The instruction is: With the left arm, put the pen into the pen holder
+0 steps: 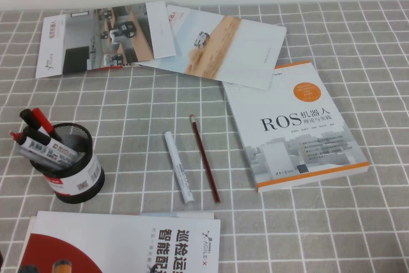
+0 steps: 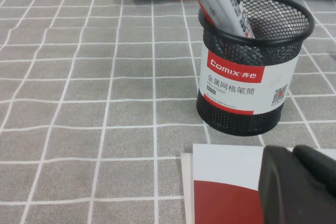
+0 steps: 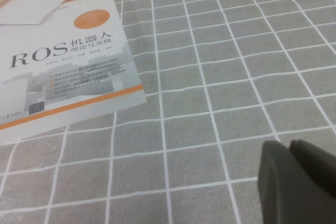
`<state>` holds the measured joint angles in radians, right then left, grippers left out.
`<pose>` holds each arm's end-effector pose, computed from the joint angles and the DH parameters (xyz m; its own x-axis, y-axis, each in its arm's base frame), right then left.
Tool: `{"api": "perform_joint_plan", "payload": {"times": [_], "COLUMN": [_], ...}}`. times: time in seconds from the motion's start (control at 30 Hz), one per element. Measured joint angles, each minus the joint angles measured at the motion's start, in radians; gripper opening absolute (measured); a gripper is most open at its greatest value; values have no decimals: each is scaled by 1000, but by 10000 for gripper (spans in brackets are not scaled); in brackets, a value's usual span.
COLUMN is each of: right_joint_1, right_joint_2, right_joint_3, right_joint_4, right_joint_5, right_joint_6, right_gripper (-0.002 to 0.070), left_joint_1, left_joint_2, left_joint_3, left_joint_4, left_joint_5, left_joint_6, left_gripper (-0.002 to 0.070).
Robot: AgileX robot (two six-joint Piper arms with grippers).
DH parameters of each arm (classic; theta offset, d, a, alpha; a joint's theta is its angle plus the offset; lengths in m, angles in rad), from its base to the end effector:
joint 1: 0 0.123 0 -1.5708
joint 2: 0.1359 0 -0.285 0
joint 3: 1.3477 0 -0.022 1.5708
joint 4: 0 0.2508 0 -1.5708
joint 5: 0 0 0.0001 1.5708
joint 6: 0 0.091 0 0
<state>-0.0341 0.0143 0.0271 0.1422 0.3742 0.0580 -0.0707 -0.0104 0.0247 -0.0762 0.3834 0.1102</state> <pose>0.0540 0.0029 0.1700 -0.3162 0.2000 -0.9274 0.0457 0.9796 0.1957 0.0521 -0.0063 0.1711 -0.2997 0.0608 -0.9521 0.1096 0.9936 0.0290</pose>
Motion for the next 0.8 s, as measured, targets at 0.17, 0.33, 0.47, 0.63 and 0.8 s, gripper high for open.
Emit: {"api": "perform_joint_plan", "payload": {"times": [0.17,0.33,0.47,0.63,0.8], "right_joint_1": [0,0,0,0,0], "right_joint_2": [0,0,0,0,0], "right_joint_3": [0,0,0,0,0], "right_joint_4": [0,0,0,0,0], "right_joint_5": [0,0,0,0,0], "right_joint_6": [0,0,0,0,0], "right_gripper": [-15,-15,-15,-15,-15], "left_joint_1": [0,0,0,0,0], "left_joint_2": [0,0,0,0,0], "left_joint_3": [0,0,0,0,0], "left_joint_4": [0,0,1,1,1], "left_joint_5": [0,0,0,-5,-12], "left_joint_6": [0,2,6,9,9], "left_gripper": [-3,-3,-3,-3,-3]}}
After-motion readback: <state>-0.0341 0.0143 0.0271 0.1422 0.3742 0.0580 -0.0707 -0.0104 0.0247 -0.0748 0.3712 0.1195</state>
